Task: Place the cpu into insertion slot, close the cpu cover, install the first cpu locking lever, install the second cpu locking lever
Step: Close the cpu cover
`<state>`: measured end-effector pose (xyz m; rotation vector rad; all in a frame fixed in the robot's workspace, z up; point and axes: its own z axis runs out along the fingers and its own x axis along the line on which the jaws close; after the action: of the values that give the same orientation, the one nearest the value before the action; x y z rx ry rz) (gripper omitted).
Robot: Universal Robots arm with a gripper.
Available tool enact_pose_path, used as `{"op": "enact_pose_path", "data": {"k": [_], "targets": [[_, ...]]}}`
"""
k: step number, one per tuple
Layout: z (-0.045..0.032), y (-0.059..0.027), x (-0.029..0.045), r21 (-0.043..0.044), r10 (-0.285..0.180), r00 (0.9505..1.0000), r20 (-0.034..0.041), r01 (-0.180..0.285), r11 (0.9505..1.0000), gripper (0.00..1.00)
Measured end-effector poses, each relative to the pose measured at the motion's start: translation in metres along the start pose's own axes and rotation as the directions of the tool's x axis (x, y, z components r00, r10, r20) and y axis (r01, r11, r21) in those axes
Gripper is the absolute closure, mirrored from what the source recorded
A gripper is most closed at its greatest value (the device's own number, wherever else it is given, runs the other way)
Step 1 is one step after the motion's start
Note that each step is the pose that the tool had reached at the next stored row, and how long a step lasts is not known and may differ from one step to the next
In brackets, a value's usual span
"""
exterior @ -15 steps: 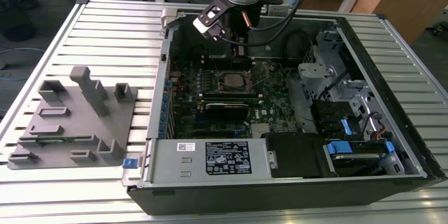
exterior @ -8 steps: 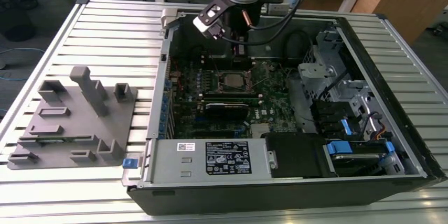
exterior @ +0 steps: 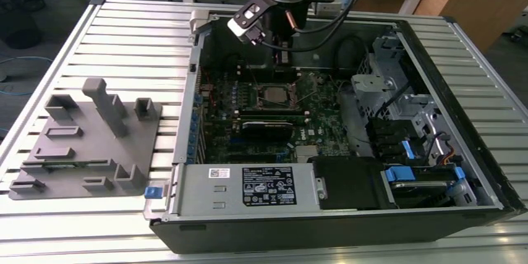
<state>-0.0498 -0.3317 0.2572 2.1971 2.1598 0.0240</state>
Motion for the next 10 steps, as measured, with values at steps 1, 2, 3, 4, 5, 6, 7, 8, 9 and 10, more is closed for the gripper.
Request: {"op": "enact_pose_path", "data": {"k": [1,2,3,4,5,6,7,8,9,10], "targets": [[-0.0002,0.0,0.0,0.0,0.0,1.0,0.0,0.0,1.0,0.89],[-0.0002,0.0,0.0,0.0,0.0,1.0,0.0,0.0,1.0,0.89],[-0.0002,0.0,0.0,0.0,0.0,1.0,0.0,0.0,1.0,0.89],[-0.0003,0.0,0.0,0.0,0.0,1.0,0.0,0.0,1.0,0.89],[-0.0006,0.0,0.0,0.0001,0.0,1.0,0.0002,0.0,1.0,0.89],[-0.0007,0.0,0.0,0.0001,0.0,1.0,0.0002,0.0,1.0,0.89],[-0.001,0.0001,0.0,0.0001,0.0,1.0,0.0002,0.0,1.0,0.89],[-0.0012,0.0001,0.0,0.0,0.0,1.0,0.0001,0.0,1.0,0.89],[-0.0016,0.0001,-0.0001,0.0001,0.0,1.0,0.0002,0.0,1.0,0.89],[-0.0019,0.0001,-0.0001,0.0,0.0,1.0,0.0,0.0,1.0,0.89]]}}
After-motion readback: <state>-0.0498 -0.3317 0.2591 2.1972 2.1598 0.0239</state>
